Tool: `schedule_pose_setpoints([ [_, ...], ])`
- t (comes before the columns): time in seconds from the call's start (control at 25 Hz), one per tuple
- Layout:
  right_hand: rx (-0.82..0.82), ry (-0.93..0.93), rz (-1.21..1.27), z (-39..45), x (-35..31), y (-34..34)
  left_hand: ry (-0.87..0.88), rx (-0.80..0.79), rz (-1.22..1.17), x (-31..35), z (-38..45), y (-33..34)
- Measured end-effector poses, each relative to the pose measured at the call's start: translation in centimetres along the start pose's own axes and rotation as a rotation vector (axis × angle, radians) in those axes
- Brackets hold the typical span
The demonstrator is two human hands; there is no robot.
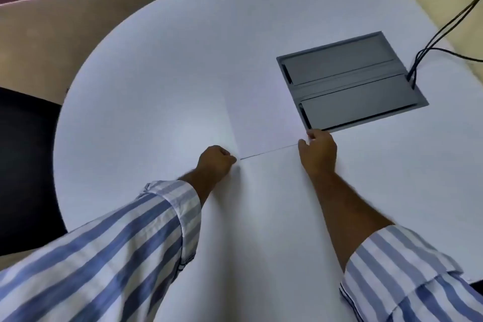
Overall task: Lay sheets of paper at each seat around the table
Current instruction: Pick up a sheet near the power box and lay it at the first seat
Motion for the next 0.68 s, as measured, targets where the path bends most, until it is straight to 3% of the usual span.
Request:
schedule_pose_setpoints([
  [0.36, 0.008, -0.063, -0.106, 1.0, 0.1, 1.9, -0.100, 0.157, -0.040, 1.1, 1.9, 2.5],
  [0.68, 0.017, -0.066, -0.092, 0.9, 0.4, 2.3, -0.188, 0.171, -0.133, 3.0, 2.6, 5.4],
])
Point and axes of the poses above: each hand's wrist, its own z-axis towards the middle knuckle, its own y-axis out of the palm, x = y × z, the point moved 1 cm from there along z, towards the middle knuckle, and after that the axes turned 9 degrees about -y, right-handed, at the moved point
